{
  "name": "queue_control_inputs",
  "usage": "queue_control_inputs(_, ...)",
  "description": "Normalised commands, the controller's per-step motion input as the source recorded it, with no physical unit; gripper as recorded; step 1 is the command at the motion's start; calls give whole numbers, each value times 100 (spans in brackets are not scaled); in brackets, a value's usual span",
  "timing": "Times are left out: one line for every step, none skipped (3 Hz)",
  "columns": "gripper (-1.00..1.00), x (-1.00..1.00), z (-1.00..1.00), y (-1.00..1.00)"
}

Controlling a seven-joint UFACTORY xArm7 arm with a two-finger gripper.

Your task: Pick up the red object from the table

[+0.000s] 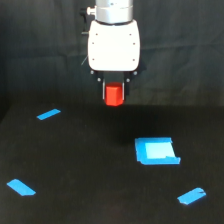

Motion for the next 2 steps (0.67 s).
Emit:
queue_control_inputs(-97,9,0,5)
queue_control_inputs(-100,6,2,2)
